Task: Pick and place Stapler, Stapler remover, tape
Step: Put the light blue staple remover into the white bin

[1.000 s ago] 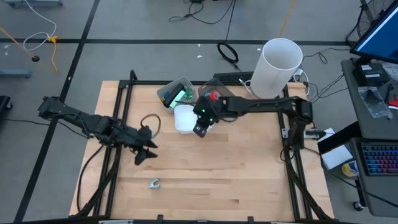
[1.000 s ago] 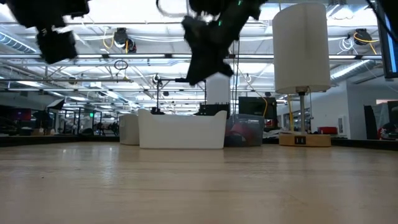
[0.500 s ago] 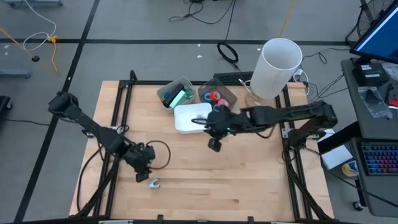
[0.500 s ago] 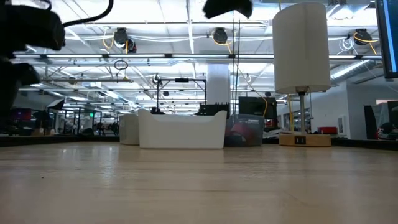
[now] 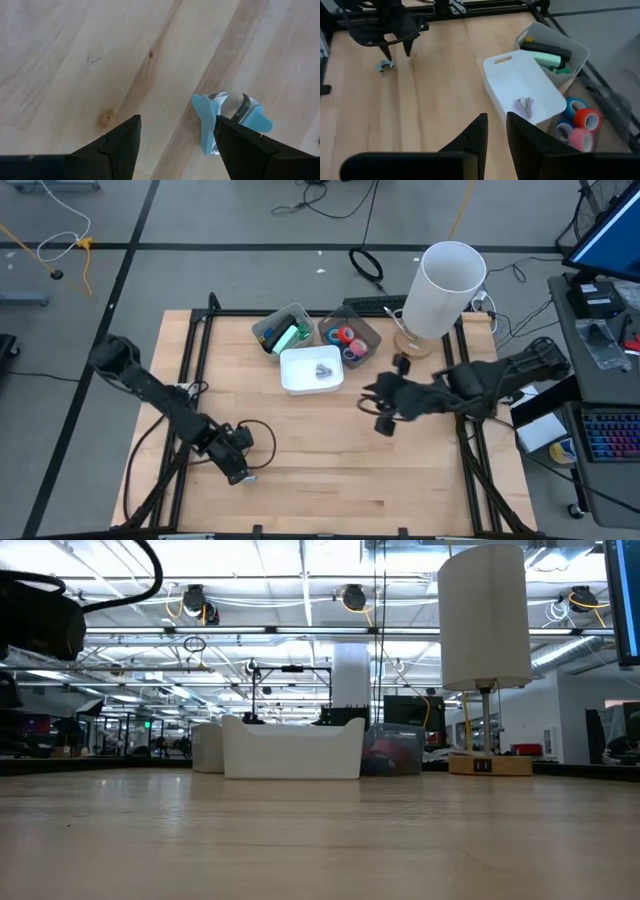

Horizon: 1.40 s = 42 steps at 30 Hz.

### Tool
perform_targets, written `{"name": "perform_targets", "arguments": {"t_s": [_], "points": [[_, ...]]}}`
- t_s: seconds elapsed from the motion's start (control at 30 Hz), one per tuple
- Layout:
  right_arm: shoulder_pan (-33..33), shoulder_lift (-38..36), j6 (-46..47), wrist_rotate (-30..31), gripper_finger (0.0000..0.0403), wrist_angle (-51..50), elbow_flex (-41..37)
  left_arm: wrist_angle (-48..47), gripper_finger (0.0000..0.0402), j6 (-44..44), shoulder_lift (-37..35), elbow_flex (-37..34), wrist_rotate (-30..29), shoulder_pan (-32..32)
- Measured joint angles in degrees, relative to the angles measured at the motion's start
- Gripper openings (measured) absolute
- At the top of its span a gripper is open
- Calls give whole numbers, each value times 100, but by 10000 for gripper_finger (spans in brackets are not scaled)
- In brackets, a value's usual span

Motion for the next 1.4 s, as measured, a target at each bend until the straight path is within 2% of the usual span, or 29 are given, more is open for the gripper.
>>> {"name": "perform_targets", "arguments": {"t_s": [0.2, 0.37, 0.47, 0.6, 0.73, 1.03, 1.4], "points": [[372, -1014, 750, 78, 66, 893, -1491, 35, 248, -69, 170, 0, -22, -8], [618, -1831, 1382, 61, 66, 1936, -2764, 21, 248, -845, 95, 36, -23, -8], [717, -2250, 1656, 61, 66, 2423, -3363, -12, 248, -963, -38, 198, -28, -33], [801, -2719, 1769, 66, 66, 2976, -3995, -725, 248, -1007, -70, 537, -264, -40], [800, -3124, 1747, 78, 66, 3395, -4480, -1185, 248, -1049, -66, 634, -373, -58], [795, -3962, 1825, 268, 66, 3632, -5330, -1395, 248, -1062, -68, 625, -519, -56], [795, -4468, 1692, 274, 66, 3629, -5514, -1300, 248, -1026, 292, 621, -471, -56]]}}
